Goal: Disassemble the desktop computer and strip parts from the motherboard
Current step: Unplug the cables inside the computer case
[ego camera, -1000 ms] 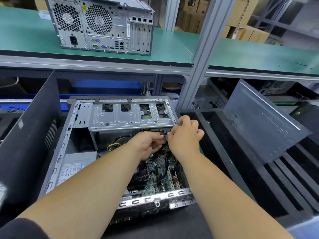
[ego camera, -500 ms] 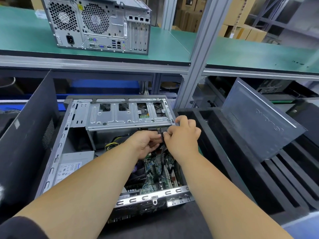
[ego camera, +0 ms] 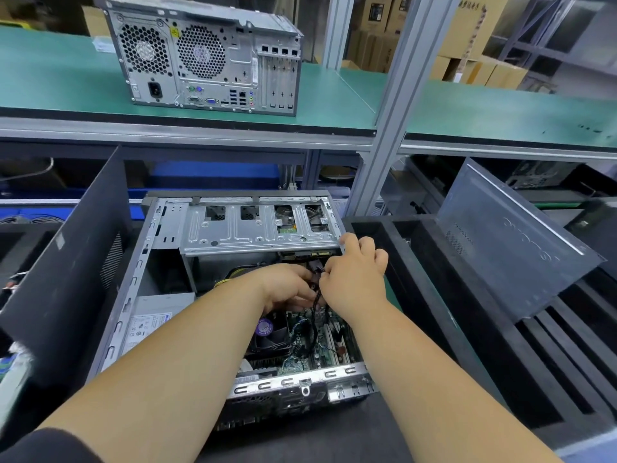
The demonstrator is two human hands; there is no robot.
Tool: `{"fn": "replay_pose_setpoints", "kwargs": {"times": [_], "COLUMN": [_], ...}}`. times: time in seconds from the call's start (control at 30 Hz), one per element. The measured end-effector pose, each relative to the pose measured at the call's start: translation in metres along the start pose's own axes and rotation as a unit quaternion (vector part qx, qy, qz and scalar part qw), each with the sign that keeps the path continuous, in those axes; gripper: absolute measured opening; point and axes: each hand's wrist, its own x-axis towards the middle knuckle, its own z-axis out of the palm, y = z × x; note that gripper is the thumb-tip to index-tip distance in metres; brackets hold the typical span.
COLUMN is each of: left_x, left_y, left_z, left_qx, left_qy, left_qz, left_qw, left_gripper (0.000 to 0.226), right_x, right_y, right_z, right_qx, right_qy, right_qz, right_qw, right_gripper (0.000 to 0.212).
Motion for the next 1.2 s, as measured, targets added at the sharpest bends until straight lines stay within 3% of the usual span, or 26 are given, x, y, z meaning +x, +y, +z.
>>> {"fn": "replay_pose_setpoints", "kwargs": {"times": [0.13,0.3,0.37,0.5,0.7,0.8,1.07,1.2], "left_x": [-0.010,-0.019,-0.024,-0.037,-0.055,-0.061,-0.069,-0.081], "left_y": [0.001,0.002,0.000,-0.005,-0.002,-0.004,-0.012,-0.011], "left_z": [0.003,0.001,0.001,-0.001,-0.013,-0.019,-0.026,-0.028], "left_qx": [0.094,0.142,0.140,0.196,0.238,0.193,0.053,0.156], "left_qy": [0.029,0.076,0.082,0.135,0.191,0.219,0.215,0.157], "left_qz": [0.055,0.074,0.064,0.053,0.037,0.044,0.108,0.140], "left_qw": [0.994,0.984,0.985,0.970,0.952,0.955,0.969,0.965], "left_gripper": [0.011,0.020,0.021,0.023,0.027,0.025,0.023,0.020], "right_x": [-0.001,-0.002,-0.003,-0.004,-0.003,-0.006,-0.023,-0.024], "right_y": [0.000,0.002,0.002,0.000,-0.002,-0.004,-0.017,-0.022], "right_z": [0.000,-0.004,-0.006,-0.007,-0.005,-0.007,-0.011,-0.009], "right_qx": [0.043,0.153,0.197,0.209,0.170,0.201,0.252,0.187], "right_qy": [0.037,0.109,0.093,-0.010,-0.032,-0.027,0.016,0.018], "right_qz": [0.007,-0.045,-0.107,-0.215,-0.211,-0.215,-0.246,-0.323], "right_qw": [0.998,0.981,0.970,0.954,0.962,0.955,0.936,0.928], "right_gripper": [0.025,0.015,0.016,0.026,0.036,0.040,0.067,0.062]}}
